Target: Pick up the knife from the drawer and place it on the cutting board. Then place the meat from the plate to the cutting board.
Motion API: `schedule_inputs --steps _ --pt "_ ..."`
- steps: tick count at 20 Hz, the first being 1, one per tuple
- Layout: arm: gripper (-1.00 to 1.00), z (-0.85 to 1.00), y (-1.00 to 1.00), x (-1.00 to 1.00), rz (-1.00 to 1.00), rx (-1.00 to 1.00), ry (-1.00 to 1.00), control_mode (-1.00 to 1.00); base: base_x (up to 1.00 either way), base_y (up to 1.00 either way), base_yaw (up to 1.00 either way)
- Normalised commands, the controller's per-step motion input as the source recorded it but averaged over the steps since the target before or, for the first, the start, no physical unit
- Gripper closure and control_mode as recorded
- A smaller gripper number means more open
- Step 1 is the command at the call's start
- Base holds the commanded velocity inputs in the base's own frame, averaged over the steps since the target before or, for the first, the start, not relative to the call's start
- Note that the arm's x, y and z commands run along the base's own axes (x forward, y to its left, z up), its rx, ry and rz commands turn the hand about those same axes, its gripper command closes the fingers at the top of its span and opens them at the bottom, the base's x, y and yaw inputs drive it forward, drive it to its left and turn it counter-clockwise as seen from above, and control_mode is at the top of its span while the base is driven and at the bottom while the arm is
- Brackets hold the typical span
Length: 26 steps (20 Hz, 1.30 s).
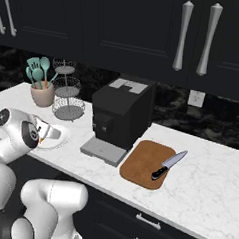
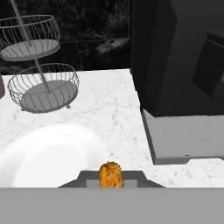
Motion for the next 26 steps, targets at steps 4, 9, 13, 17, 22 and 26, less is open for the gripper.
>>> schedule_inputs --steps 4,9,13,17,22,26 --pt "1.00 0.64 -0.99 0.00 -0.43 0.07 0.24 -1.00 0.00 0.00 0.00" --pt "1.00 0.30 -1.00 -0.05 -0.46 0.06 0.22 -1.00 0.00 0.00 0.00" --pt "1.00 0.03 -1.00 -0.01 -0.44 0.01 0.13 -1.00 0.00 0.00 0.00" --pt "1.00 0.00 -1.00 0.00 -0.37 0.00 0.16 -1.00 0.00 0.00 0.00" --pt "1.00 -0.07 -1.00 0.00 -0.17 0.00 0.09 -1.00 0.00 0.00 0.00" --pt "1.00 -0.09 -1.00 0.00 0.00 0.01 0.02 -1.00 0.00 0.00 0.00"
